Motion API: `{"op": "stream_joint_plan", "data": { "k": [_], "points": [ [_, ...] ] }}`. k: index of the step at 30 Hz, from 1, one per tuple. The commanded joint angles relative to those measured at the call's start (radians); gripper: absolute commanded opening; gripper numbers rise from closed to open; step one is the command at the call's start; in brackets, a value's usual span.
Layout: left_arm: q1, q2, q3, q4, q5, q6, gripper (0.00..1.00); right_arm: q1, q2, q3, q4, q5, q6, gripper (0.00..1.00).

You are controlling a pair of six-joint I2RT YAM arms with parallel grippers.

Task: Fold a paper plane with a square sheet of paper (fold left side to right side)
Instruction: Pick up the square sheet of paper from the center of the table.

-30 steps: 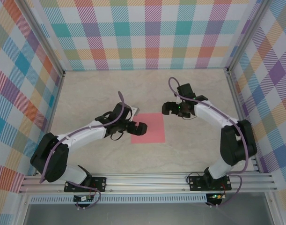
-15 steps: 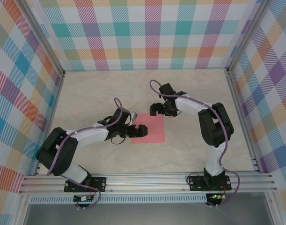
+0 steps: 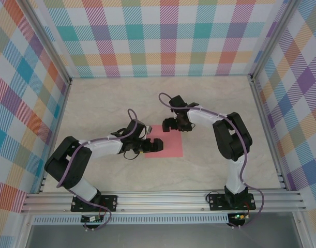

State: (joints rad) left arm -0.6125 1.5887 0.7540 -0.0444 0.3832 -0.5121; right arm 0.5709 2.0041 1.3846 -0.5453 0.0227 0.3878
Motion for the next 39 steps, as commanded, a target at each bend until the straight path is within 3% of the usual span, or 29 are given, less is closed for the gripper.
{"op": "stream_joint_plan", "data": {
  "k": [1,14,17,22,26,30,39],
  "points": [
    [0.008,0.036,0.011,-0.032,-0.016,0.009,0.98,0.034,0.012,-0.025,-0.041,-0.084,0.023,0.91],
    [0.009,0.054,0.011,-0.012,-0.020,0.011,0.98,0.076,-0.033,-0.078,-0.047,-0.190,0.025,0.83],
    [0.008,0.037,0.006,-0.006,-0.020,0.011,0.99,0.077,-0.035,-0.081,-0.047,-0.188,0.021,0.77],
    [0.022,-0.039,-0.016,0.007,-0.021,0.009,1.00,0.076,-0.036,-0.080,-0.047,-0.190,0.011,0.55],
    [0.084,-0.133,-0.044,0.006,0.020,0.001,1.00,0.065,-0.055,-0.096,-0.014,-0.239,0.013,0.39],
    [0.188,-0.242,-0.082,-0.003,0.072,-0.005,1.00,0.032,-0.101,-0.150,0.088,-0.369,0.036,0.29],
    [0.382,-0.391,-0.146,0.112,0.284,-0.068,1.00,-0.085,-0.263,-0.282,0.340,-0.696,0.100,0.21]
  ]
}}
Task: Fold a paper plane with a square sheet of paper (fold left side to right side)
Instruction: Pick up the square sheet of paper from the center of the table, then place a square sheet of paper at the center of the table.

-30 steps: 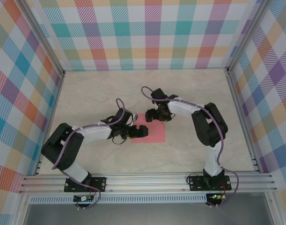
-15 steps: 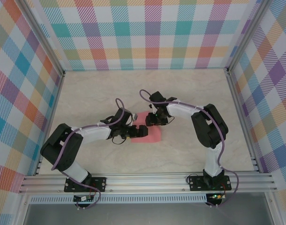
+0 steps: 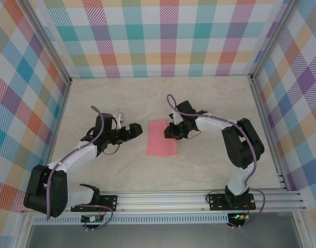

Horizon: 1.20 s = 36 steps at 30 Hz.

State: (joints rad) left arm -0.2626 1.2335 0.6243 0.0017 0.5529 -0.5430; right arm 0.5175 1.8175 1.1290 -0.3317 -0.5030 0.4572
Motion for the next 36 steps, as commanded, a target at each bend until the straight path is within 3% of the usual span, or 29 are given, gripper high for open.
{"op": "stream_joint_plan", "data": {
  "k": [1,7,15,25,32,36],
  "points": [
    [0.038,-0.045,-0.016,0.084,0.131,-0.045,1.00,-0.045,-0.098,-0.039,0.149,-0.198,0.035,0.21],
    [0.042,-0.078,0.023,0.215,0.260,-0.106,1.00,-0.129,-0.270,-0.063,0.199,-0.374,0.012,0.21],
    [0.023,-0.114,0.127,0.288,0.348,-0.124,1.00,-0.137,-0.421,0.037,0.119,-0.551,-0.038,0.21],
    [-0.055,-0.100,0.211,0.349,0.361,-0.143,1.00,-0.110,-0.510,0.119,0.118,-0.614,0.025,0.22],
    [-0.122,-0.123,0.223,0.420,0.364,-0.156,0.95,-0.085,-0.520,0.116,0.178,-0.611,0.085,0.22],
    [-0.139,-0.142,0.224,0.413,0.359,-0.141,0.87,-0.082,-0.524,0.113,0.188,-0.594,0.093,0.23]
  ]
}}
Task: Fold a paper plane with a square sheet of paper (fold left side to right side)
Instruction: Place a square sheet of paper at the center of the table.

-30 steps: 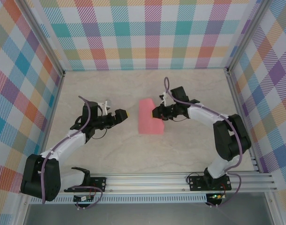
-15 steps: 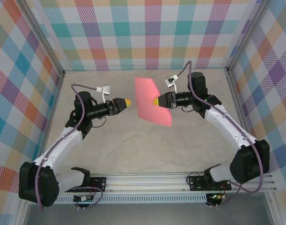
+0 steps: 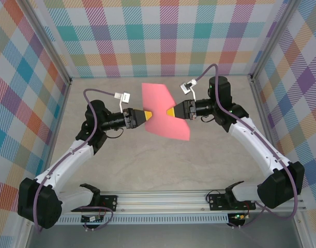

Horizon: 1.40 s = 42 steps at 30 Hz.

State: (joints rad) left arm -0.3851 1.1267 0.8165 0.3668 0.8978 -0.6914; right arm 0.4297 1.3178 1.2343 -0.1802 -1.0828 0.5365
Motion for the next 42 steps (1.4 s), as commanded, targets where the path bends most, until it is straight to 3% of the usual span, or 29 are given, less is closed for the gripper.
{"op": "stream_joint_plan", "data": {
  "k": [1,7,11,18,21,25,28,37,42],
  "points": [
    [-0.018,-0.038,0.032,0.040,0.013,0.010,0.84,0.004,-0.025,0.010,0.024,-0.005,0.006,0.23],
    [-0.021,-0.048,0.022,-0.048,-0.026,0.060,0.34,0.004,-0.015,0.031,-0.101,0.065,-0.073,0.26],
    [-0.021,-0.041,-0.003,-0.115,-0.065,0.096,0.10,-0.001,-0.012,0.048,-0.232,0.195,-0.149,0.40],
    [-0.021,0.019,-0.075,-0.254,-0.194,0.157,0.03,-0.015,0.030,0.064,-0.487,0.627,-0.246,0.72],
    [-0.021,0.103,-0.107,-0.290,-0.268,0.158,0.02,-0.014,0.068,0.050,-0.535,0.771,-0.255,0.80],
    [-0.021,0.274,-0.126,-0.287,-0.316,0.156,0.02,-0.014,0.122,0.000,-0.521,0.820,-0.239,0.83],
    [-0.021,0.405,-0.118,-0.249,-0.325,0.145,0.00,-0.014,0.162,-0.055,-0.452,0.781,-0.207,0.80],
    [-0.021,0.528,-0.020,-0.333,-0.386,0.200,0.00,0.003,0.367,-0.110,-0.220,0.624,-0.082,0.35],
    [-0.022,0.530,-0.005,-0.375,-0.386,0.223,0.01,0.028,0.504,-0.069,-0.223,0.649,-0.081,0.25]
  ]
}}
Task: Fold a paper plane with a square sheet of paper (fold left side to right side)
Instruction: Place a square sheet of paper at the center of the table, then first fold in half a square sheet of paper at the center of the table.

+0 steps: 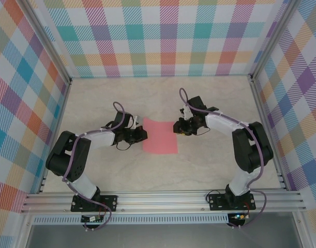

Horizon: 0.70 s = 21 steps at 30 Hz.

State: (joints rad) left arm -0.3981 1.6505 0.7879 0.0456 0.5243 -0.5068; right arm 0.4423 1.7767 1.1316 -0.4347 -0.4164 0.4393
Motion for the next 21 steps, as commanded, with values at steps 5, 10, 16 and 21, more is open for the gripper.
{"op": "stream_joint_plan", "data": {
  "k": [5,10,16,21],
  "points": [
    [-0.009,0.000,0.032,-0.046,0.026,0.028,0.11,0.029,0.117,0.031,0.026,0.016,0.021,0.23],
    [-0.020,-0.012,0.047,0.005,0.074,-0.016,0.32,0.037,0.153,0.027,-0.013,0.071,0.011,0.23],
    [-0.071,0.013,0.098,0.057,0.115,-0.059,0.48,0.038,0.170,0.005,-0.025,0.103,0.007,0.23],
    [-0.116,0.079,0.151,0.085,0.129,-0.080,0.55,0.039,0.157,-0.028,0.021,0.091,0.021,0.23]
  ]
}}
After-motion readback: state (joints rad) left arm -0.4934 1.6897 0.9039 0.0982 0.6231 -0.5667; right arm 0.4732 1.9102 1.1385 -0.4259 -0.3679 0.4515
